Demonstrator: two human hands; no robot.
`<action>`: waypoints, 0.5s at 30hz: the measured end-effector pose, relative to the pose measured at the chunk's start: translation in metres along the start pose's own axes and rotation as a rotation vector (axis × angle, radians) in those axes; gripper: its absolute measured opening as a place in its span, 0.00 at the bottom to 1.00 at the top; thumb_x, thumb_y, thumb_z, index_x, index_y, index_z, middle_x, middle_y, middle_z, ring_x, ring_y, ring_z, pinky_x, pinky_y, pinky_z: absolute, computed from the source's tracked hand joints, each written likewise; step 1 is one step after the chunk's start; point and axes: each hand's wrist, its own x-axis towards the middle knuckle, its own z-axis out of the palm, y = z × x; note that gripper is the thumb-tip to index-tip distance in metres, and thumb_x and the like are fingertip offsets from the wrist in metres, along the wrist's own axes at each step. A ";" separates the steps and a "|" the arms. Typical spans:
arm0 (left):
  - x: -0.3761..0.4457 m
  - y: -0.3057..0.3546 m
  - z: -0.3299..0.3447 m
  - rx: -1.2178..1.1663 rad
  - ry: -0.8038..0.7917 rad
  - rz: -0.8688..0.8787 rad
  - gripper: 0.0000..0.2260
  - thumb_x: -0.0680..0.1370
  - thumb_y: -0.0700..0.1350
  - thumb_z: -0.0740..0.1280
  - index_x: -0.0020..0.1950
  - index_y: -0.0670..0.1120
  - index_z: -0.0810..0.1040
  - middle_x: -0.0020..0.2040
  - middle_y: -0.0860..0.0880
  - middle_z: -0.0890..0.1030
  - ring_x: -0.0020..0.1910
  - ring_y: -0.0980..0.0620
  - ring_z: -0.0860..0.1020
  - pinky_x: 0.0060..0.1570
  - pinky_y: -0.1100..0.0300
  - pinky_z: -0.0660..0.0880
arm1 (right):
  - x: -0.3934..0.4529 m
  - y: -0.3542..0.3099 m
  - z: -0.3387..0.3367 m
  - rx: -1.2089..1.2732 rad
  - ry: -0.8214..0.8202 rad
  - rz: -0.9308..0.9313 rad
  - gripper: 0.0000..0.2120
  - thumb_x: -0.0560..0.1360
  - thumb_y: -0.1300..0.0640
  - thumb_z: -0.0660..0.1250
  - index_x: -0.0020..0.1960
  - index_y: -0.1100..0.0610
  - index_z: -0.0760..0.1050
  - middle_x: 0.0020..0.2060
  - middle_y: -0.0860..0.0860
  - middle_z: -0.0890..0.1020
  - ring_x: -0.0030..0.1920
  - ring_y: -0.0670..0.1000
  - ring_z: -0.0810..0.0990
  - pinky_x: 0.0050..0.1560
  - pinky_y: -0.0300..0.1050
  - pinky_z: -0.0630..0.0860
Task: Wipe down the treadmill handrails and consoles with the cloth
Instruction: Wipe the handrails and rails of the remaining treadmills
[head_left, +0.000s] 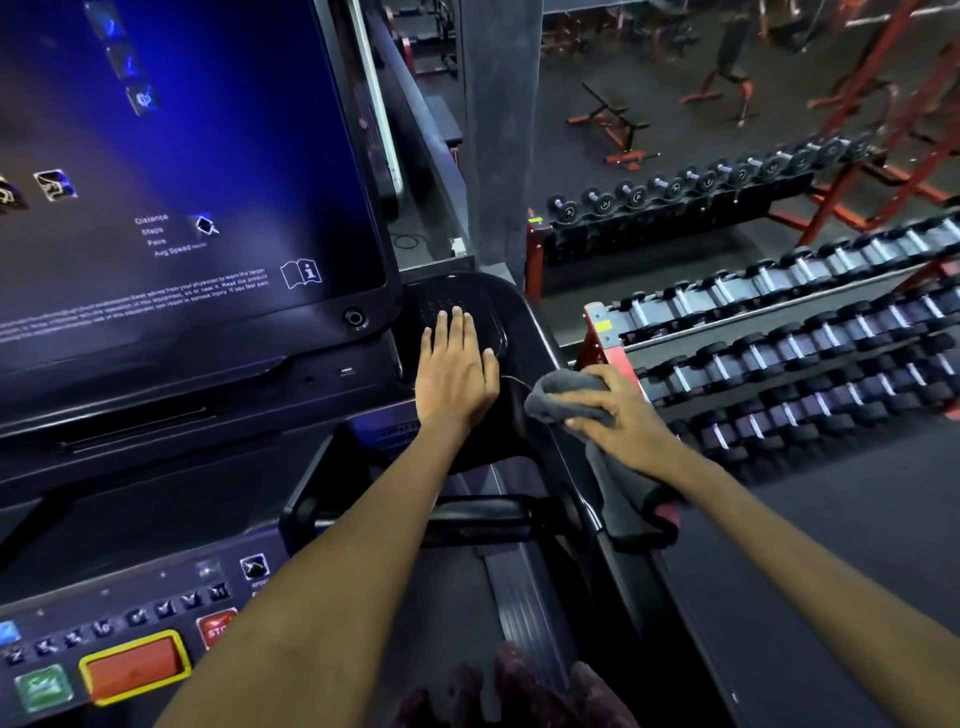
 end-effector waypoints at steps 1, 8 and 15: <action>-0.001 0.000 0.000 -0.016 0.003 0.001 0.26 0.81 0.50 0.49 0.77 0.39 0.53 0.77 0.43 0.54 0.77 0.47 0.50 0.75 0.52 0.47 | 0.004 -0.001 0.001 -0.001 0.022 -0.004 0.18 0.70 0.62 0.72 0.55 0.44 0.77 0.57 0.54 0.71 0.60 0.56 0.70 0.63 0.49 0.68; -0.002 -0.006 0.000 -0.018 0.000 0.045 0.27 0.82 0.56 0.49 0.76 0.41 0.55 0.77 0.45 0.57 0.77 0.48 0.52 0.75 0.51 0.48 | 0.068 -0.008 0.009 -0.067 0.119 0.107 0.16 0.72 0.57 0.70 0.60 0.51 0.79 0.59 0.56 0.70 0.61 0.59 0.70 0.65 0.50 0.68; -0.001 -0.009 0.003 -0.037 0.007 0.058 0.29 0.82 0.58 0.49 0.77 0.41 0.55 0.77 0.45 0.56 0.77 0.47 0.52 0.75 0.50 0.48 | -0.043 -0.006 -0.005 0.056 -0.056 0.070 0.16 0.74 0.60 0.69 0.58 0.47 0.77 0.57 0.50 0.67 0.62 0.50 0.68 0.65 0.43 0.65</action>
